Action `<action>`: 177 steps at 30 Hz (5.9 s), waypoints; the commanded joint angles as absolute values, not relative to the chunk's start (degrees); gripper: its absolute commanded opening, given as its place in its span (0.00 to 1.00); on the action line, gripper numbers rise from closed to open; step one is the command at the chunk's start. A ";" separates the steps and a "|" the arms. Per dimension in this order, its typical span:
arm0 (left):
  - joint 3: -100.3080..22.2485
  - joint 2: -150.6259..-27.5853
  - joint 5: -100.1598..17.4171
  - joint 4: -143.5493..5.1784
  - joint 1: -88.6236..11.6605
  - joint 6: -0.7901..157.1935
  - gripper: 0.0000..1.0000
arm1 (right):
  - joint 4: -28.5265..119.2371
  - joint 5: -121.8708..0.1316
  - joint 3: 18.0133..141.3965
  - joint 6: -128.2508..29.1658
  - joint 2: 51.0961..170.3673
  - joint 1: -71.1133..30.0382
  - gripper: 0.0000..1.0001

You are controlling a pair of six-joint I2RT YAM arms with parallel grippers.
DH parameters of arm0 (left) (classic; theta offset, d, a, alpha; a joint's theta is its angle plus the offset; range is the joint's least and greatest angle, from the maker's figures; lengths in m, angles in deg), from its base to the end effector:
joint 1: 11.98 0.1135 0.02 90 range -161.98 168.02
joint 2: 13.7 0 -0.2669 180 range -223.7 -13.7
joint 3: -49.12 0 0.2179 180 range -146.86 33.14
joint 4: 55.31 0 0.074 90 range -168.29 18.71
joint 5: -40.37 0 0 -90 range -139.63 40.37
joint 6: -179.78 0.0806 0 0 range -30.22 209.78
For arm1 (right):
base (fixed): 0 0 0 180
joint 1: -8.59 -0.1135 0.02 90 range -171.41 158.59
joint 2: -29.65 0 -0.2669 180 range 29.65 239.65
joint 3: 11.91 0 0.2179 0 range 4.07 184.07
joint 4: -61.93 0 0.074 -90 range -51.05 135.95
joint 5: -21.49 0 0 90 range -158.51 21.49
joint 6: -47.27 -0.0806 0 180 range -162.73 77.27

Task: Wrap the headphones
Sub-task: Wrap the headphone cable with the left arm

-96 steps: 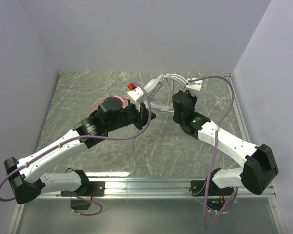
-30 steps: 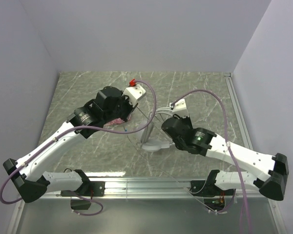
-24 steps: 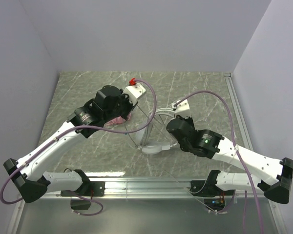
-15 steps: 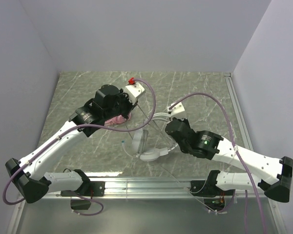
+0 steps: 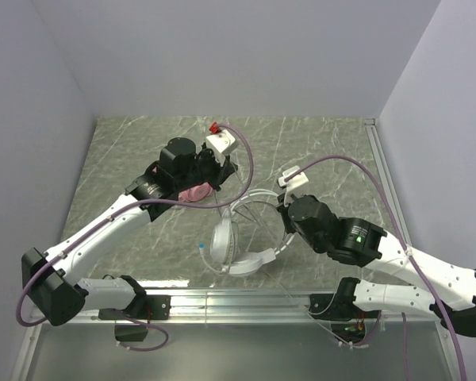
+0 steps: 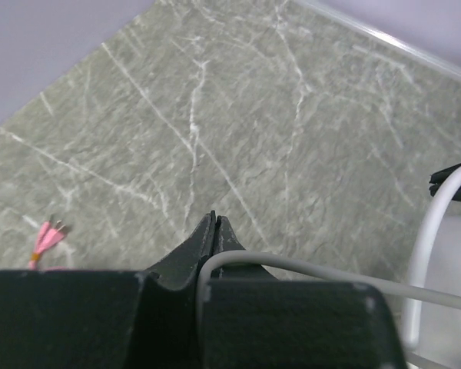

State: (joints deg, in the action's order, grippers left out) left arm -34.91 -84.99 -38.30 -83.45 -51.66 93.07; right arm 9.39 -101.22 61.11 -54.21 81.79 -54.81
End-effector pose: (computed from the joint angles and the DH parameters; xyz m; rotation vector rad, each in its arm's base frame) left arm 0.2165 -0.2002 0.3737 0.8186 1.6928 -0.6227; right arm 0.1198 0.1419 0.3274 -0.5833 1.9494 0.2135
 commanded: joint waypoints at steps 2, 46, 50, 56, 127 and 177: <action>-30.42 -83.57 -41.82 -67.00 -46.44 86.62 0.00 | 1.22 -97.34 64.80 -53.36 81.24 -56.36 0.00; -10.81 -91.22 -8.51 -39.30 -44.68 67.54 0.00 | 8.86 -93.47 88.09 -48.09 79.92 -55.31 0.00; -9.84 -91.66 -8.15 -40.27 -44.77 69.56 0.01 | 9.21 -90.85 91.33 -49.32 80.62 -52.59 0.00; -6.94 -91.92 -5.69 -37.19 -44.85 68.51 0.00 | 9.83 -87.15 99.24 -49.93 83.61 -48.81 0.00; -5.35 -76.20 -24.23 -60.20 -72.98 60.60 0.00 | 66.52 -130.11 81.85 -45.82 99.69 -33.69 0.00; -51.42 -83.40 -88.83 -93.10 -68.67 113.23 0.01 | 21.35 -136.02 63.66 -57.85 101.02 -36.32 0.00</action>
State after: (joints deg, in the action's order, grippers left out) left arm -51.65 -87.57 -81.10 -103.63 -69.06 106.23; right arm 27.38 -134.75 63.53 -55.77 104.37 -35.66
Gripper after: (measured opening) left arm 0.011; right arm 0.121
